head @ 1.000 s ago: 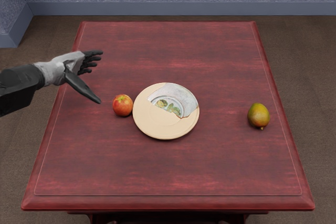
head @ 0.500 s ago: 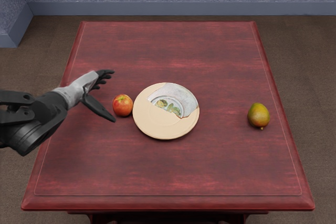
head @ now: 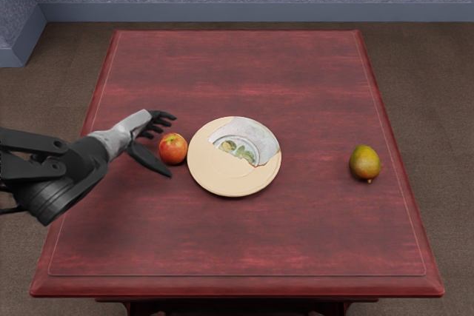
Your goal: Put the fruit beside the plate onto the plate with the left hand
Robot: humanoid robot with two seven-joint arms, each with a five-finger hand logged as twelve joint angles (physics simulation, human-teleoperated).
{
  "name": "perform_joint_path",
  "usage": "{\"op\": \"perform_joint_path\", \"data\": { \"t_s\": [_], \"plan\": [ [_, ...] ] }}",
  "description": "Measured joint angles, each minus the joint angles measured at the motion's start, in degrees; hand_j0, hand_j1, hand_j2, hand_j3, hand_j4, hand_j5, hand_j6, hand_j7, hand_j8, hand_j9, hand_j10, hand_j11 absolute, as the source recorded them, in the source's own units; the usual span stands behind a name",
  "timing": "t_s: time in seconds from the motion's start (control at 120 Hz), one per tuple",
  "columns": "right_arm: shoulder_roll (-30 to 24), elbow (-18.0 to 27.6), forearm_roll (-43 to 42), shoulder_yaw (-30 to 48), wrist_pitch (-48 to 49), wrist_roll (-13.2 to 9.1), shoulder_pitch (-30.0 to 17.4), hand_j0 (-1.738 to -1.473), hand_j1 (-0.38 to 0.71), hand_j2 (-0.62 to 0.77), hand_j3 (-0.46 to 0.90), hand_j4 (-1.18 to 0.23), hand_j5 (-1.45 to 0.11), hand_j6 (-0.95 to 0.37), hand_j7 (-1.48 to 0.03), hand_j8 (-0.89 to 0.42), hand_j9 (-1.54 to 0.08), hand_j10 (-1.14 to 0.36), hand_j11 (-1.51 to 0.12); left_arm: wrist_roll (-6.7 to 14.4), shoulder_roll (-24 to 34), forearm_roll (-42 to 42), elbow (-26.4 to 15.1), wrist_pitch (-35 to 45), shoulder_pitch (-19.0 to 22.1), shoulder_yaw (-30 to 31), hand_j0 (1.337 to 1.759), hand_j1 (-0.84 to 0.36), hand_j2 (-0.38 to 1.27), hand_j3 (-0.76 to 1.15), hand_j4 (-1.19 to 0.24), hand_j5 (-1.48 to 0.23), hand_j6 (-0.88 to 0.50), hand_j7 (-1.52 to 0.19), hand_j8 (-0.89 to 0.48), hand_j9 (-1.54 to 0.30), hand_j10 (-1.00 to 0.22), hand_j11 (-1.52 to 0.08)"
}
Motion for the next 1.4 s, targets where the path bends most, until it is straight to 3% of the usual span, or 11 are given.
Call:
{"op": "perform_joint_path", "data": {
  "t_s": [0.35, 0.683, 0.95, 1.2, 1.4],
  "plan": [
    [0.00, 0.00, -0.01, 0.00, 0.00, 0.01, 0.00, -1.658, -0.35, 0.00, 0.00, 0.00, 0.00, 0.00, 0.00, 0.00, 0.00, 0.00, 0.00, -0.58, -2.59, -0.64, 1.51, 0.01, -0.18, 0.14, 1.658, -0.03, 0.06, 0.00, -0.31, -0.41, -0.31, -0.41, -0.31, -0.41, -0.31, -0.41],
    [0.00, 0.00, 0.02, 0.01, 0.00, 0.00, 0.00, -1.658, -0.35, 0.00, 0.00, 0.00, 0.00, 0.00, 0.00, 0.00, 0.00, 0.00, 0.00, -0.33, -3.27, -1.34, 1.90, 0.03, 0.18, 0.19, 1.658, -0.24, 0.11, 0.00, -0.50, -0.64, -0.50, -0.64, -0.44, -0.64, -0.50, -0.64],
    [0.00, 0.00, 0.00, -0.01, 0.00, 0.00, 0.00, -1.658, -0.35, 0.00, 0.00, 0.00, 0.00, 0.00, 0.00, 0.00, 0.00, 0.00, 0.00, -0.32, -3.19, -1.62, 1.94, 0.03, 0.26, 0.28, 1.656, -0.27, 0.26, 0.00, -0.61, -0.78, -0.46, -0.79, -0.40, -0.80, -0.58, -0.80],
    [0.00, 0.00, 0.00, 0.00, 0.00, 0.00, 0.00, -1.658, -0.35, 0.00, 0.00, 0.00, 0.00, 0.00, 0.00, 0.00, 0.00, 0.00, 0.00, -0.40, -1.34, -2.83, 1.72, -0.05, -0.12, 0.32, 1.656, -0.29, 0.50, 0.00, -0.68, -0.91, -0.48, -0.90, -0.42, -0.91, -0.64, -0.91],
    [0.00, 0.00, -0.01, 0.00, 0.00, 0.01, 0.00, -1.658, -0.35, 0.00, 0.00, 0.00, 0.00, 0.00, 0.00, 0.00, 0.00, 0.00, 0.00, -0.41, 0.39, -3.13, 1.19, -0.07, -1.94, 0.33, 1.657, -0.31, 0.49, 0.00, -0.67, -0.92, -0.46, -0.91, -0.41, -0.91, -0.61, -0.90]
  ]
}}
